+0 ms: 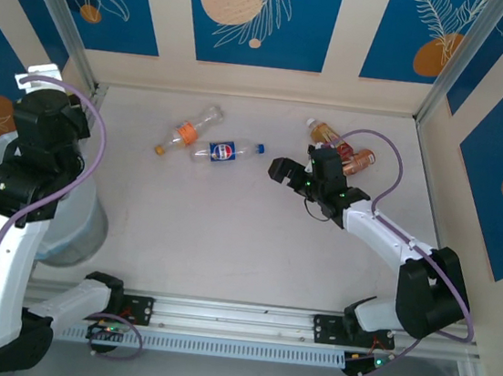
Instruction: Put the plastic bottles in the bin
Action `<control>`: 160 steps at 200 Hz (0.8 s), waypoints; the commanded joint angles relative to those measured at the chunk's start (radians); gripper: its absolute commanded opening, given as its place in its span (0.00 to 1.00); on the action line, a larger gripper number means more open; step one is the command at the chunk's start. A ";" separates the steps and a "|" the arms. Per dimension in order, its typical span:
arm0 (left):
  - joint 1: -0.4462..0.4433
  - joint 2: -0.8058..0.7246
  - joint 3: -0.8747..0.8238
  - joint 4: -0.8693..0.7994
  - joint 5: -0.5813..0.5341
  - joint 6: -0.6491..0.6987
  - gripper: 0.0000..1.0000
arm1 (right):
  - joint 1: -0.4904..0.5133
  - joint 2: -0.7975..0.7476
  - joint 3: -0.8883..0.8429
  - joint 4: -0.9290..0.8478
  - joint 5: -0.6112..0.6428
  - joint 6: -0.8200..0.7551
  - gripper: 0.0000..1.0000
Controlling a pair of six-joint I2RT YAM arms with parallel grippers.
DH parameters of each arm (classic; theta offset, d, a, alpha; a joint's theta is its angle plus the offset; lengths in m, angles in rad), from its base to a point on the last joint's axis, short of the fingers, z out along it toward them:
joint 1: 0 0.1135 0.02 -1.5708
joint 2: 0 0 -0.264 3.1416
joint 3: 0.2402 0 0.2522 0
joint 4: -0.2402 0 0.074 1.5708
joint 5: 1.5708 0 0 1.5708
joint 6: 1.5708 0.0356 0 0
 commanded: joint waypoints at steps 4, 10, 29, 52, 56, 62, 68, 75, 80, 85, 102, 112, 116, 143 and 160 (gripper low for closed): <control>0.038 0.004 0.033 -0.056 -0.210 0.038 0.52 | -0.006 -0.025 0.032 0.029 -0.013 -0.053 1.00; 0.051 -0.001 0.028 -0.065 -0.206 0.031 0.52 | -0.007 -0.025 0.035 0.028 -0.012 -0.058 1.00; 0.103 -0.022 -0.002 -0.073 -0.154 0.020 0.52 | -0.009 -0.027 0.043 0.023 -0.015 -0.073 1.00; 0.215 -0.022 -0.034 -0.075 -0.074 0.017 0.52 | -0.011 -0.033 0.041 0.022 -0.017 -0.080 1.00; 0.244 -0.020 -0.038 -0.080 -0.036 0.009 0.52 | -0.011 -0.036 0.038 0.023 -0.016 -0.080 1.00; 0.287 -0.012 -0.041 -0.089 0.021 -0.008 0.52 | -0.011 -0.038 0.033 0.025 -0.017 -0.080 1.00; 0.322 -0.004 -0.045 -0.103 0.079 -0.024 0.52 | -0.012 -0.041 0.028 0.028 -0.016 -0.078 1.00; 0.355 0.011 -0.050 -0.118 0.127 -0.044 0.52 | -0.012 -0.045 0.023 0.030 -0.013 -0.077 1.00; 0.374 0.022 -0.056 -0.125 0.154 -0.057 0.52 | -0.013 -0.047 0.018 0.031 -0.012 -0.077 1.00; 0.390 0.030 -0.067 -0.128 0.174 -0.068 0.52 | -0.014 -0.051 0.012 0.033 -0.010 -0.074 1.00; 0.439 0.048 -0.111 -0.124 0.264 -0.112 0.52 | -0.014 -0.065 -0.004 0.035 -0.005 -0.067 1.00; 0.464 0.051 -0.139 -0.122 0.316 -0.136 0.53 | -0.015 -0.074 -0.013 0.036 0.000 -0.064 1.00; 0.474 0.054 -0.149 -0.123 0.330 -0.150 0.53 | -0.014 -0.078 -0.018 0.036 0.001 -0.064 1.00; 0.532 0.079 -0.182 -0.160 0.425 -0.221 0.64 | -0.018 -0.096 -0.027 0.024 0.010 -0.070 1.00; 0.541 0.092 -0.184 -0.181 0.420 -0.238 0.79 | -0.018 -0.104 -0.023 0.013 0.015 -0.076 1.00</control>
